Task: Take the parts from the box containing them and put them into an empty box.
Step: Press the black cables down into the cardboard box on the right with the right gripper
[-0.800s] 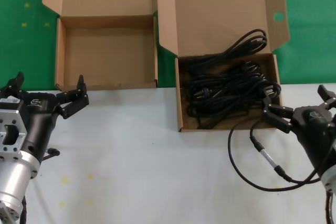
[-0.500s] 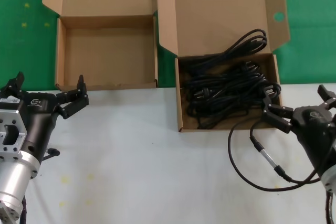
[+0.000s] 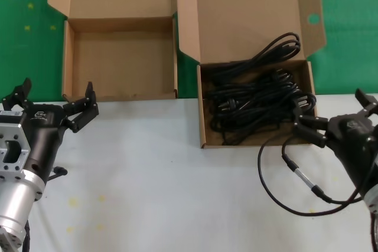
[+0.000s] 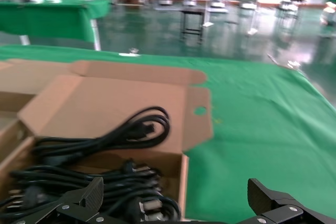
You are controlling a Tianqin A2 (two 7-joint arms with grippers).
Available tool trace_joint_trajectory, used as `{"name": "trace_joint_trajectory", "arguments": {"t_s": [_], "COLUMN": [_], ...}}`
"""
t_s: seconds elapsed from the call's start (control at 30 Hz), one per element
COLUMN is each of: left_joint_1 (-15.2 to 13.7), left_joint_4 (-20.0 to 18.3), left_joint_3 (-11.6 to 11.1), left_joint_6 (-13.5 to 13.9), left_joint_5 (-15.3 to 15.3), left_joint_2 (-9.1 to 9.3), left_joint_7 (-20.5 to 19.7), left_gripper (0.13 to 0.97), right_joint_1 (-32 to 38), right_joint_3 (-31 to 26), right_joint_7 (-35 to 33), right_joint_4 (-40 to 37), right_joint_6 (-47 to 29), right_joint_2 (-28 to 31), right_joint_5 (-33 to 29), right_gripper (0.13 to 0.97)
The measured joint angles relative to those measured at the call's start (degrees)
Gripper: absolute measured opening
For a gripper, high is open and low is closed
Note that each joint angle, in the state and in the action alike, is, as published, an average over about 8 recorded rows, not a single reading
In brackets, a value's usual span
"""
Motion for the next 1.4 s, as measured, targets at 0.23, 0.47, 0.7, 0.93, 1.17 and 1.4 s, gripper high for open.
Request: {"name": "trace_joint_trajectory", "arguments": {"t_s": [0.23, 0.47, 0.7, 0.93, 1.17, 1.4], "left_joint_1": [0.0, 0.0, 0.0, 0.0, 0.0, 0.0], "left_joint_4": [0.0, 0.0, 0.0, 0.0, 0.0, 0.0], "left_joint_3": [0.0, 0.0, 0.0, 0.0, 0.0, 0.0], "left_joint_6": [0.0, 0.0, 0.0, 0.0, 0.0, 0.0], "left_joint_5": [0.0, 0.0, 0.0, 0.0, 0.0, 0.0], "left_joint_2": [0.00, 0.00, 0.00, 0.00, 0.00, 0.00], "left_joint_7": [0.0, 0.0, 0.0, 0.0, 0.0, 0.0], "left_gripper": [0.833, 0.710, 0.561, 0.411, 0.285, 0.194], "right_joint_1": [1.6, 8.1, 21.9, 33.9, 41.4, 44.6], "right_joint_3": [-3.2, -8.6, -15.5, -21.6, -24.9, -26.4], "right_joint_7": [-1.2, -5.7, -15.3, -20.6, -21.8, -21.7], "right_joint_4": [3.7, 5.8, 4.0, 0.5, -3.8, -6.7], "right_joint_6": [-4.2, -14.2, -27.3, -37.1, -41.2, -42.3], "right_joint_2": [7.7, 17.7, 24.3, 23.5, 19.0, 15.3], "right_joint_5": [-4.5, -17.4, -28.9, -38.6, -44.1, -46.3], "right_gripper": [0.966, 0.966, 0.966, 0.966, 0.951, 0.927]}}
